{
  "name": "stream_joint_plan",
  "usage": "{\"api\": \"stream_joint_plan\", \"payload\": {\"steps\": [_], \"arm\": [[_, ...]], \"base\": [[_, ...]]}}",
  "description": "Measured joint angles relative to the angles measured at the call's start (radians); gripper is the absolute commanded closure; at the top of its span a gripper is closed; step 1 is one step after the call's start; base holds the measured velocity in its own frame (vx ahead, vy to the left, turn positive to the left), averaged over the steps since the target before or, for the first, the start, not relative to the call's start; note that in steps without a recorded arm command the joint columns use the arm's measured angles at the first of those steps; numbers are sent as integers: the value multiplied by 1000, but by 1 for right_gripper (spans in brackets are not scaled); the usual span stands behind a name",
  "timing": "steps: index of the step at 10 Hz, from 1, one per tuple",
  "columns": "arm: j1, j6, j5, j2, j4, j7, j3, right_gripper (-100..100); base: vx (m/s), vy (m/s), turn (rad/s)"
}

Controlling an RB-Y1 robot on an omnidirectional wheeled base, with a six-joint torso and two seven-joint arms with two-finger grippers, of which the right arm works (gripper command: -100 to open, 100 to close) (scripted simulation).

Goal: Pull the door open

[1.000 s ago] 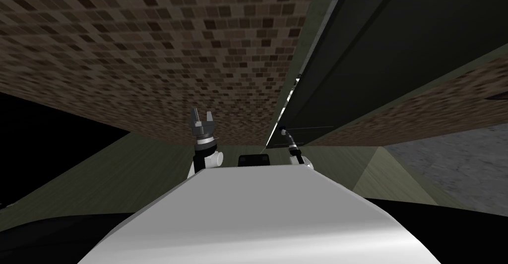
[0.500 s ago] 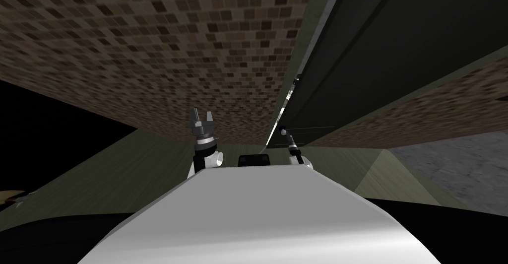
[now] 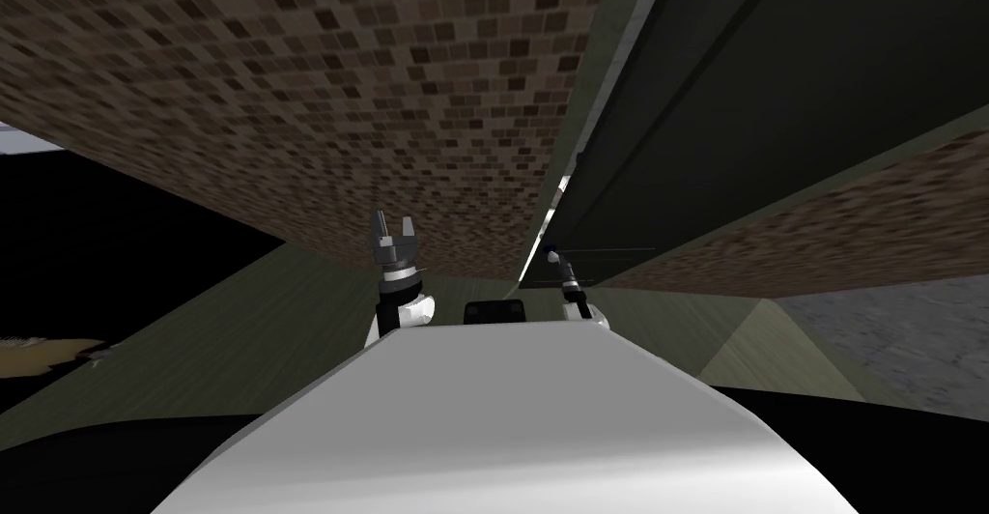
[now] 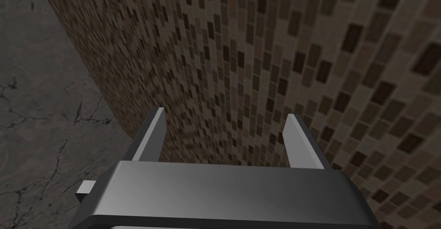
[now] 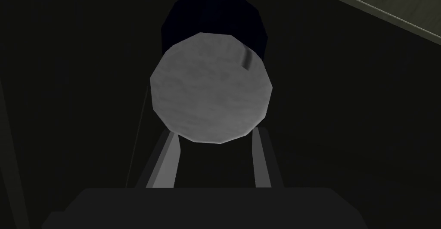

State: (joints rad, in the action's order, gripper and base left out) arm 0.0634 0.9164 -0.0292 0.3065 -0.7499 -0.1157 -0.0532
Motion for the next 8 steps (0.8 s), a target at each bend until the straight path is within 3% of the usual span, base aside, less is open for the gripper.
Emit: {"api": "stream_joint_plan", "payload": {"steps": [5,8], "arm": [[-13,7,-47,2,30,114,12,100],[-5,-18,-83,2,5,195,23,100]], "base": [[-58,-28,81],[-48,-27,56]]}}
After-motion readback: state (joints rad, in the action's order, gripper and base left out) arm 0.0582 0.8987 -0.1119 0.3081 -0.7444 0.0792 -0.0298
